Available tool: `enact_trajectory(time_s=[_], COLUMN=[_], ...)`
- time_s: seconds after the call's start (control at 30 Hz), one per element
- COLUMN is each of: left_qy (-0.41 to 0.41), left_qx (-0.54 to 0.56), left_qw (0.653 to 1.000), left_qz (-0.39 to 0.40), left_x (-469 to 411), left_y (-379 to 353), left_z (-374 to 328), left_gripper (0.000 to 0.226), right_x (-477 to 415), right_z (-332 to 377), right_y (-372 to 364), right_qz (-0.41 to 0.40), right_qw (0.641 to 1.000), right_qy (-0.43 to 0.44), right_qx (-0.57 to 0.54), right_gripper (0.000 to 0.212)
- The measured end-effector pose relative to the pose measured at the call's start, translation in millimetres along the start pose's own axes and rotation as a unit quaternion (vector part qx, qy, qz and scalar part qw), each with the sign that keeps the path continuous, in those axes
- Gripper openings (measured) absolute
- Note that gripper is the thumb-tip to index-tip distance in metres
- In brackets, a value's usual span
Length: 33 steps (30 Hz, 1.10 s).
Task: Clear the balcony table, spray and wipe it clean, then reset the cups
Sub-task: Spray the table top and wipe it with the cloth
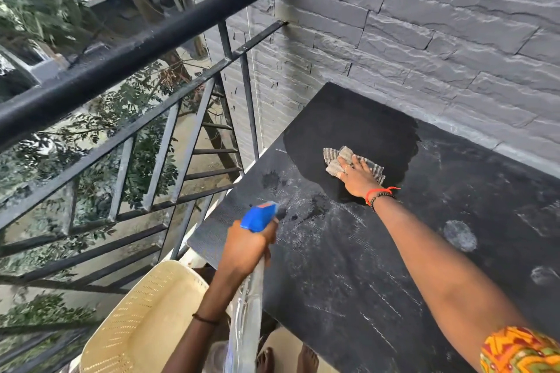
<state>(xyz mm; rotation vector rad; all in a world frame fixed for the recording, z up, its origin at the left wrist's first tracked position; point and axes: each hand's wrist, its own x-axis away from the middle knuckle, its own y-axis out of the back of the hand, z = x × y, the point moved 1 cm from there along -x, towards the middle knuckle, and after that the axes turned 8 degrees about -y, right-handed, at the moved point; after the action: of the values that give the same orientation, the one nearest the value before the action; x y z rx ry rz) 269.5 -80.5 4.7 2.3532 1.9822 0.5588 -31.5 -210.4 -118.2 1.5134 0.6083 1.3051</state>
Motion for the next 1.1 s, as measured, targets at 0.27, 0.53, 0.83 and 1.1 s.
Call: enact_trajectory(time_s=[0.27, 0.53, 0.83, 1.1], left_qy=[0.038, 0.054, 0.031, 0.025], left_qx=[-0.009, -0.024, 0.017, 0.025], left_qw=[0.995, 0.998, 0.999, 0.999], left_qz=[0.094, 0.005, -0.033, -0.038], left_x=[34.7, 28.0, 11.0, 19.3], left_y=[-13.6, 21.8, 38.6, 51.7], left_z=[26.5, 33.4, 21.3, 31.6], left_gripper=[0.022, 0.017, 0.016, 0.011], right_x=[14.8, 62.4, 182.1, 96.6], right_z=[5.2, 72.0, 35.7, 46.8], right_y=[5.6, -53.5, -96.0, -46.9], right_qz=[0.009, -0.062, -0.096, -0.054], right_qw=[1.0, 0.985, 0.974, 0.996], right_qy=[-0.004, 0.15, 0.205, 0.073], right_qx=[-0.014, 0.066, 0.024, 0.018], right_gripper=[0.053, 0.056, 0.054, 0.053])
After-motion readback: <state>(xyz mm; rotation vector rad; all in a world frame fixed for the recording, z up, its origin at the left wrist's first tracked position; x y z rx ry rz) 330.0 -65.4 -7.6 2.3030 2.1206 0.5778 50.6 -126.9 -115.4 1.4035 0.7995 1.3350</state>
